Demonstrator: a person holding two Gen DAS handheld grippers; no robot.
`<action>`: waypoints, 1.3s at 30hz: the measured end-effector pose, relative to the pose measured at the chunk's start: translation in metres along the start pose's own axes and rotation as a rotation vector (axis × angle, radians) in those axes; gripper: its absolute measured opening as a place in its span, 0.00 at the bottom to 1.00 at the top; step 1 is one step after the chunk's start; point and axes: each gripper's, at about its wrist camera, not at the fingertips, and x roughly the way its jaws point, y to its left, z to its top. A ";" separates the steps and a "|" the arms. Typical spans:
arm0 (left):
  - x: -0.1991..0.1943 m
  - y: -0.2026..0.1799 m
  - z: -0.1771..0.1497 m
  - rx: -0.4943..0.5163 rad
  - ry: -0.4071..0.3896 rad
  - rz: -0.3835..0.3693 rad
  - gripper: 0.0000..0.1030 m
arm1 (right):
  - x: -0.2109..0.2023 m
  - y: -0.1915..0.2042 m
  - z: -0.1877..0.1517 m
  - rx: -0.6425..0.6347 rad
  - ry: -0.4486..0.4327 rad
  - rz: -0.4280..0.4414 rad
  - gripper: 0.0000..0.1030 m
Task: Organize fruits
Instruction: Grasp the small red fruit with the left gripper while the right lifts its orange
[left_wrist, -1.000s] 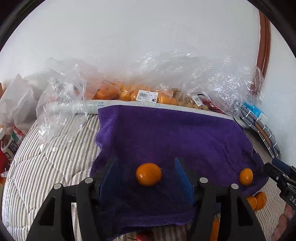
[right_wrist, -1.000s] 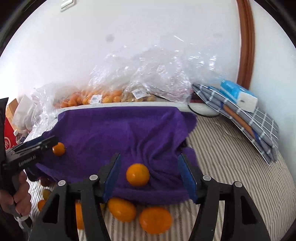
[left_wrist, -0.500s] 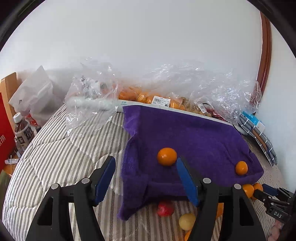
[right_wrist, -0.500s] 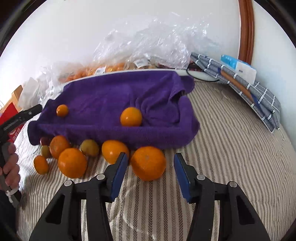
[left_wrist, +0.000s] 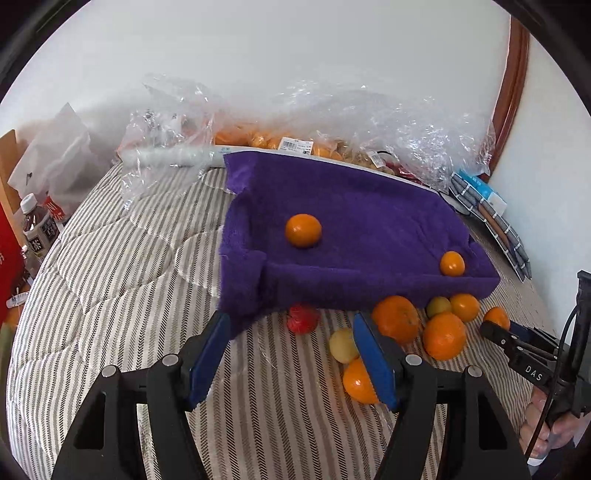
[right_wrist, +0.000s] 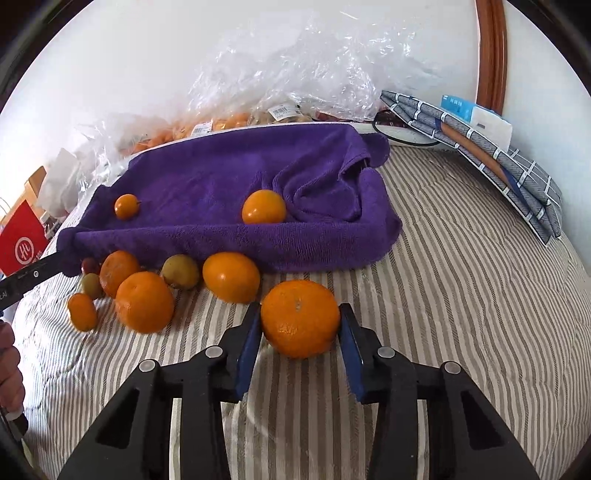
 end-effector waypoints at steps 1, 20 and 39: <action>0.000 -0.002 -0.001 0.007 0.001 0.005 0.65 | -0.002 0.000 -0.001 0.001 -0.003 0.004 0.40; 0.030 -0.005 0.010 -0.024 0.069 0.035 0.52 | -0.014 0.000 -0.013 0.031 0.002 0.018 0.40; 0.011 0.009 0.010 -0.068 0.048 0.014 0.21 | -0.023 -0.005 -0.012 0.091 -0.035 -0.006 0.40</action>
